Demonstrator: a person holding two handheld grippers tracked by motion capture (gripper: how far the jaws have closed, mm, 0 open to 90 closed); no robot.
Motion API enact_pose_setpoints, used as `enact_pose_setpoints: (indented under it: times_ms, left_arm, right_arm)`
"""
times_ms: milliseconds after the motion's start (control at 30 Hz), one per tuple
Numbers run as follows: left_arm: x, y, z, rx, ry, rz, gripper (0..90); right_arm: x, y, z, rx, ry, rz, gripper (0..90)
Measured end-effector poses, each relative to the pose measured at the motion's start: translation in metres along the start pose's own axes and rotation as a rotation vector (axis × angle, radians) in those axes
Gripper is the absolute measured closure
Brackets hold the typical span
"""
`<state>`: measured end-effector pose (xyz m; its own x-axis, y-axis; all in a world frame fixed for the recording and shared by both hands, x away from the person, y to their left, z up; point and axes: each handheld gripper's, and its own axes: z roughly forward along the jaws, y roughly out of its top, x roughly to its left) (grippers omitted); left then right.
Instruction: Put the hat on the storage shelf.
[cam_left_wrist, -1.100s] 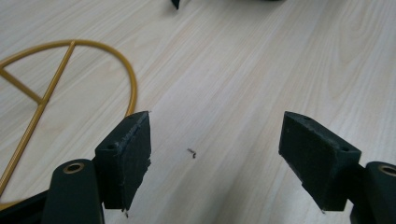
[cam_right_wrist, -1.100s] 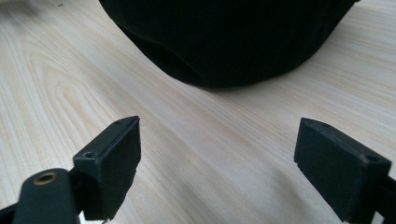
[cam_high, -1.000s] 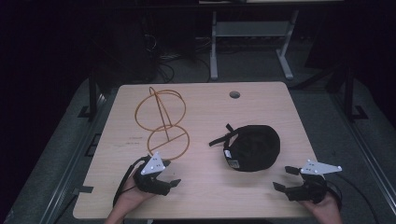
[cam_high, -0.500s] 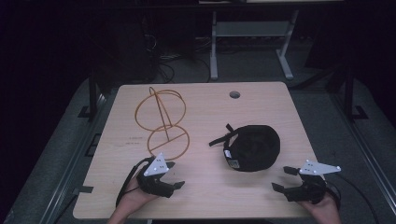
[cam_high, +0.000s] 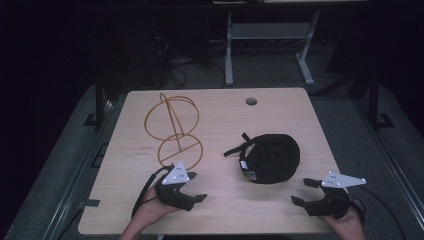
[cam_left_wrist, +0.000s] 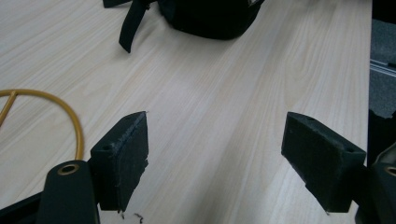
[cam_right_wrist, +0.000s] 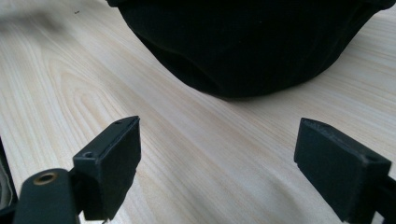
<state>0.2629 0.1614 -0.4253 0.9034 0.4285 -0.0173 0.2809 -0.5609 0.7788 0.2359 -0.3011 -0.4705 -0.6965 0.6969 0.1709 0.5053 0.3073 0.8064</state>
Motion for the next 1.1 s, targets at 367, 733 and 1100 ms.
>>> enact_pose_setpoints:
  times_ms: [367, 733, 1100]
  left_arm:
    - [-0.004, 0.024, 0.008, -0.007, -0.04, 0.035, 22.7]
    - [-0.013, 0.059, 0.031, 0.002, -0.11, 0.091, 22.4]
    - [-0.016, 0.093, 0.048, 0.002, -0.141, 0.14, 22.4]
  right_arm:
    - [0.0, 0.0, -0.001, -0.004, 0.004, 0.007, 14.3]
    - [-0.002, 0.0, -0.004, -0.02, 0.009, 0.008, 14.3]
    - [-0.003, -0.002, -0.004, -0.017, 0.013, 0.009, 14.3]
